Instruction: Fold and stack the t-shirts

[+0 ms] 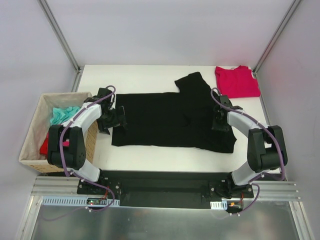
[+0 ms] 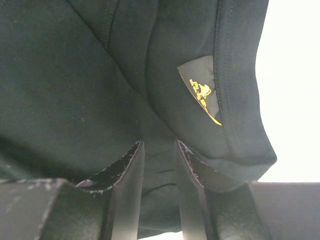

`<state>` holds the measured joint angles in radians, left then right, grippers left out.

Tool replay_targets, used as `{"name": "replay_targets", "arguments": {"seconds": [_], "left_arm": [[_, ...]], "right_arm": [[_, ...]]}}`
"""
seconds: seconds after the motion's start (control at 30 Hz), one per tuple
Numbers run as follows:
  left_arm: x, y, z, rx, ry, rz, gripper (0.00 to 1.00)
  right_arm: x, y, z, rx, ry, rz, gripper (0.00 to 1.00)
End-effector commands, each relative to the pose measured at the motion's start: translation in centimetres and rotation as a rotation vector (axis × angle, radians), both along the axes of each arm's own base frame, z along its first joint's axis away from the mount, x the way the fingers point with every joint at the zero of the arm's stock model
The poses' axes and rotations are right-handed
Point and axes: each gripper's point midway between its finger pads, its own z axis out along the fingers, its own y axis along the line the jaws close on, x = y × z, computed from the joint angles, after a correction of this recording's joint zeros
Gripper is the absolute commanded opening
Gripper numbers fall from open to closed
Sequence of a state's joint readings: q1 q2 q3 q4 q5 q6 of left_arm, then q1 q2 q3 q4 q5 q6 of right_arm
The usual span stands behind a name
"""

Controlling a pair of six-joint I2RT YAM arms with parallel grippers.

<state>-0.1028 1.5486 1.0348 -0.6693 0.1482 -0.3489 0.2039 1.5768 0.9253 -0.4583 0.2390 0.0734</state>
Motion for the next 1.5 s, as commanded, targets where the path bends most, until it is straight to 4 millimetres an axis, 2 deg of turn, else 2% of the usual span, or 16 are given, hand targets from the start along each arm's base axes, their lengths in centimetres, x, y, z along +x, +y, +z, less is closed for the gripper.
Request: {"name": "replay_targets", "arguments": {"seconds": [0.0, 0.23, 0.47, 0.7, 0.83, 1.07, 1.23, 1.37, 1.47], "left_arm": [[-0.3, 0.1, -0.1, -0.009, 0.011, -0.008, 0.99], [-0.5, 0.0, -0.4, -0.015, 0.022, -0.009, 0.99], [-0.3, -0.2, -0.3, -0.021, 0.019, -0.012, 0.99], [-0.4, -0.1, -0.3, -0.016, 0.019, -0.011, 0.99], [-0.5, -0.1, -0.3, -0.016, 0.019, -0.011, 0.99], [-0.5, 0.1, -0.4, -0.007, 0.021, -0.009, 0.99], [-0.5, 0.2, -0.5, -0.005, 0.024, -0.007, 0.99], [-0.5, 0.2, -0.6, -0.005, 0.027, -0.007, 0.99], [-0.6, 0.2, -0.6, -0.005, 0.029, -0.007, 0.99]], "right_arm": [[0.1, -0.4, 0.6, 0.019, -0.036, -0.015, 0.34], [-1.0, -1.8, 0.3, -0.011, -0.029, -0.071, 0.36], [-0.9, -2.4, 1.1, -0.020, -0.041, -0.086, 0.41], [-1.3, -1.9, -0.5, 0.005, 0.000, -0.088, 0.41], [-1.3, -2.0, -0.7, 0.020, 0.003, -0.100, 0.36], [-1.3, -1.2, -1.8, 0.100, 0.052, -0.113, 0.17], [-1.1, -1.1, -1.8, 0.118, 0.054, -0.118, 0.13], [-1.0, -1.0, -1.9, 0.132, 0.060, -0.122, 0.01], [-1.0, -1.1, -2.0, 0.133, 0.063, -0.127, 0.01]]}}
